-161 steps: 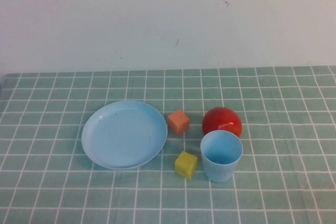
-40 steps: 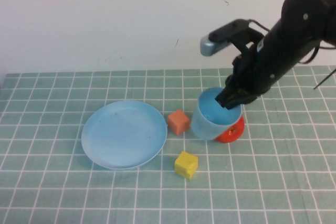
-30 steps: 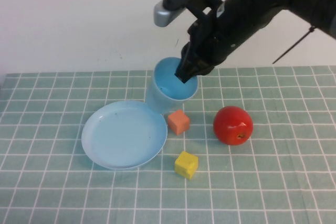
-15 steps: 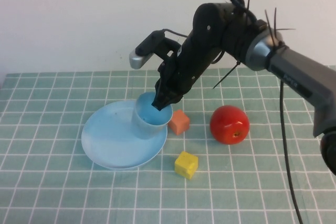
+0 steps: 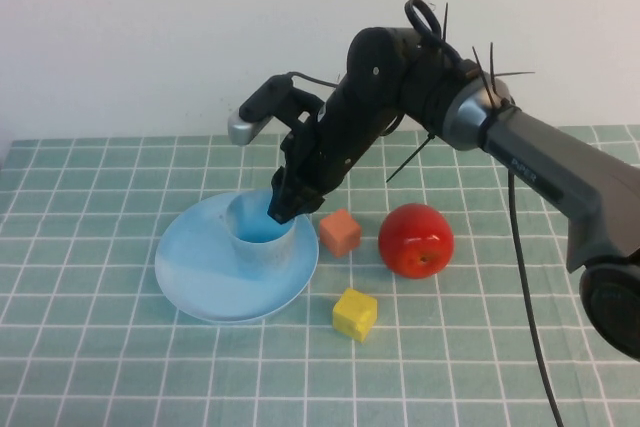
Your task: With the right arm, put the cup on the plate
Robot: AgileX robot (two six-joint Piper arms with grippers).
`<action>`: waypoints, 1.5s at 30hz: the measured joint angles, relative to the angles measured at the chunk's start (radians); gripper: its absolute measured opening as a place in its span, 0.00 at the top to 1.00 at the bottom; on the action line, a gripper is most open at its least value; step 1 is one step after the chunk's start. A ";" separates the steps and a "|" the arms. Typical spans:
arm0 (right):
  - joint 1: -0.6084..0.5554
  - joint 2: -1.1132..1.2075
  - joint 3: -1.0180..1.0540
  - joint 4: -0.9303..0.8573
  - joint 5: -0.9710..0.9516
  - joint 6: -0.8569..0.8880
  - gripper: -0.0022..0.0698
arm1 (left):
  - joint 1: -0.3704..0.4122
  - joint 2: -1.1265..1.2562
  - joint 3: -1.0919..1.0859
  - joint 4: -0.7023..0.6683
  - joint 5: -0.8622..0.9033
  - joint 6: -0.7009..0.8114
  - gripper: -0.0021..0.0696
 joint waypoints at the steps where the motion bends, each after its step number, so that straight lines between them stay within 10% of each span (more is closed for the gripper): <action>1: 0.000 0.000 -0.012 0.000 0.006 0.004 0.65 | 0.000 0.000 0.000 0.000 0.000 0.000 0.97; 6: 0.000 -0.008 -0.124 -0.016 0.068 0.010 0.67 | 0.000 0.000 0.000 0.000 0.000 0.000 0.97; 12: 0.000 -0.087 -0.187 -0.150 0.159 0.085 0.93 | 0.000 0.000 0.000 0.000 0.000 0.000 0.97; 23: -0.007 -0.359 -0.142 -0.251 0.159 0.118 0.97 | 0.000 0.000 0.000 0.000 0.000 0.000 0.97; 45: -0.009 -1.260 0.630 -0.530 0.159 0.361 0.97 | 0.000 0.000 0.000 0.000 0.000 0.000 0.97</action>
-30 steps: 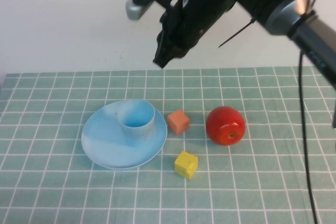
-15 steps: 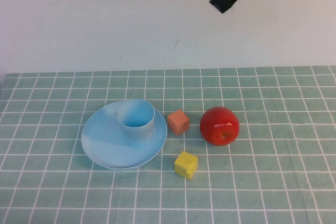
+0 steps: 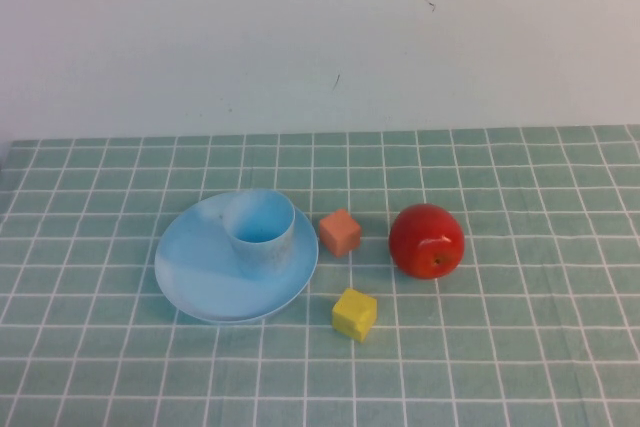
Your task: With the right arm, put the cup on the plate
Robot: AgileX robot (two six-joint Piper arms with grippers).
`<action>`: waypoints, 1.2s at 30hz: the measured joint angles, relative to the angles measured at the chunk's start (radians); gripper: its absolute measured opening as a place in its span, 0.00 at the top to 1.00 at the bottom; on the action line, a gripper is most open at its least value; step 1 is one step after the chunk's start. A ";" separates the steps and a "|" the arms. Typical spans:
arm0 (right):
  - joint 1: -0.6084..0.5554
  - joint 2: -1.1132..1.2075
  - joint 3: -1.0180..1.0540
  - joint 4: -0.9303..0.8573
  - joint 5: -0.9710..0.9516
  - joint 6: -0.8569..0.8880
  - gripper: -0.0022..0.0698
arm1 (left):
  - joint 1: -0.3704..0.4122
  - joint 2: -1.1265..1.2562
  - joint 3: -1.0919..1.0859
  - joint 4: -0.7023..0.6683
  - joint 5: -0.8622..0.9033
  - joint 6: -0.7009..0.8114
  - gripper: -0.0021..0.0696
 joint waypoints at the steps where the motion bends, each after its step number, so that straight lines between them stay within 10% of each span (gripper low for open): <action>1: 0.000 -0.033 0.022 0.010 0.000 0.008 0.97 | 0.000 0.000 0.000 0.000 0.000 0.000 0.97; 17: -0.048 -0.246 0.207 0.051 -0.155 -0.082 0.97 | 0.000 0.000 0.000 0.000 0.000 0.000 0.97; 28: -0.480 -0.840 0.718 0.158 -0.633 -0.109 0.97 | 0.000 0.000 0.000 0.000 0.000 0.000 0.97; 36: -0.519 -1.143 1.208 0.136 -0.870 -0.101 0.97 | 0.000 0.000 0.000 0.000 0.000 0.000 0.97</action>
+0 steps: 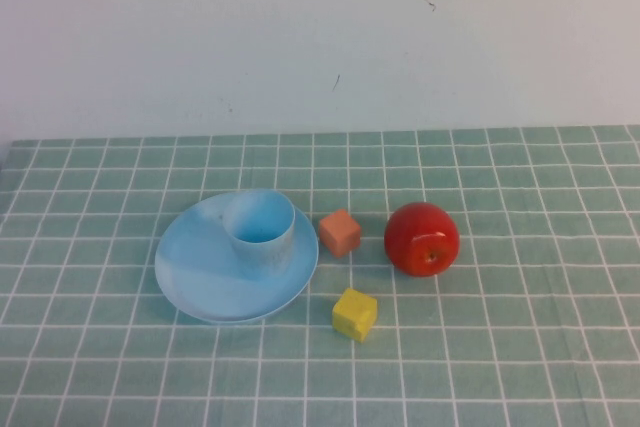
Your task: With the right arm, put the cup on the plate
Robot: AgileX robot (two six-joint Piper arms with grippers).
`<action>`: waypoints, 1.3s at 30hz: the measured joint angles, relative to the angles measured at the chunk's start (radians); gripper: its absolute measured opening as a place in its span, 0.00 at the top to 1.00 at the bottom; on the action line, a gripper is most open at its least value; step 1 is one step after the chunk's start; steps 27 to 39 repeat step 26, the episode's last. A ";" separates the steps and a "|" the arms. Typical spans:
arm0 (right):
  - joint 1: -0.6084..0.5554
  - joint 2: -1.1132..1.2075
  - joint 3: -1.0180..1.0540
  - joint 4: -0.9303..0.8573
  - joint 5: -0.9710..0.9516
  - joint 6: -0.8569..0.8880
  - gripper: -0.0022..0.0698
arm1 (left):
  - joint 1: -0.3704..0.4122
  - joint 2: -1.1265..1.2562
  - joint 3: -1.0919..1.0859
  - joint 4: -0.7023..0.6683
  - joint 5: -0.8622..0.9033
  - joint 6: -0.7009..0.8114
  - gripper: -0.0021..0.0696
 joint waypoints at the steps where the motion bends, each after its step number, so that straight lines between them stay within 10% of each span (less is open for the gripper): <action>1: 0.000 -0.012 0.070 0.000 -0.001 0.019 0.97 | 0.000 0.000 0.000 0.000 0.000 0.000 0.97; 10: -0.031 -0.090 0.516 0.007 0.003 0.195 0.97 | 0.000 0.000 0.000 0.000 0.000 0.000 0.97; 39: -0.039 -0.091 0.529 0.010 0.016 0.201 0.97 | 0.000 0.000 0.000 0.000 0.000 0.001 0.97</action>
